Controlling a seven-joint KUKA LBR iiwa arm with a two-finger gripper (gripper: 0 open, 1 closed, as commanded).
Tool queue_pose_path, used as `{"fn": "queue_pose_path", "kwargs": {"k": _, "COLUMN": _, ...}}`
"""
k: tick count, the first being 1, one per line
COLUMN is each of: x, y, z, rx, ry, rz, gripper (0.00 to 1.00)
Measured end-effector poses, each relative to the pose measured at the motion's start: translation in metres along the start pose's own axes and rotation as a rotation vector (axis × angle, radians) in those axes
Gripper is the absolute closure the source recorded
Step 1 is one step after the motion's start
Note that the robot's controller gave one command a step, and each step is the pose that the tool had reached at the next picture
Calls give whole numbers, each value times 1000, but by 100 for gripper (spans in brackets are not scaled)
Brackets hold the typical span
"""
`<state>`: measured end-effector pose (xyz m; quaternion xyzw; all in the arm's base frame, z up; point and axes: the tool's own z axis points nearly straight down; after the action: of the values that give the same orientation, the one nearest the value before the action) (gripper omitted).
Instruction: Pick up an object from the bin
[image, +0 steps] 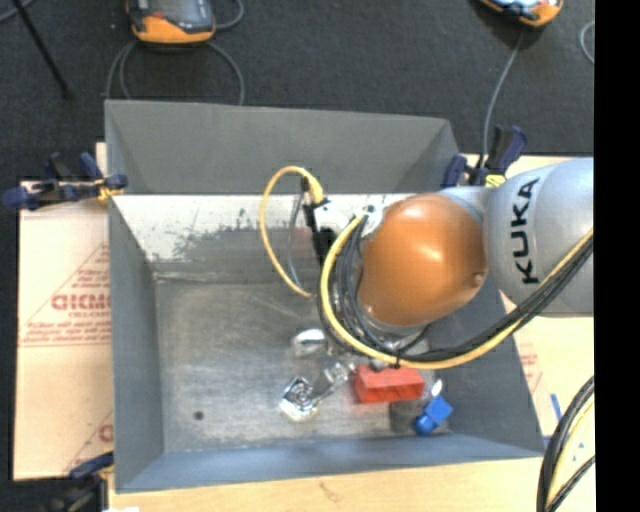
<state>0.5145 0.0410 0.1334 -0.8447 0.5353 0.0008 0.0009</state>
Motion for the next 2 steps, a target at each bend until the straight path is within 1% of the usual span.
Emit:
{"fn": "queue_pose_path", "kwargs": {"k": 1, "x": 39, "y": 62, "z": 19, "rx": -3, "ry": 1, "rz": -157, "gripper": 0}}
{"fn": "queue_pose_path", "kwargs": {"k": 2, "x": 29, "y": 46, "z": 44, "rx": 12, "ry": 15, "rz": -425, "gripper": 0}}
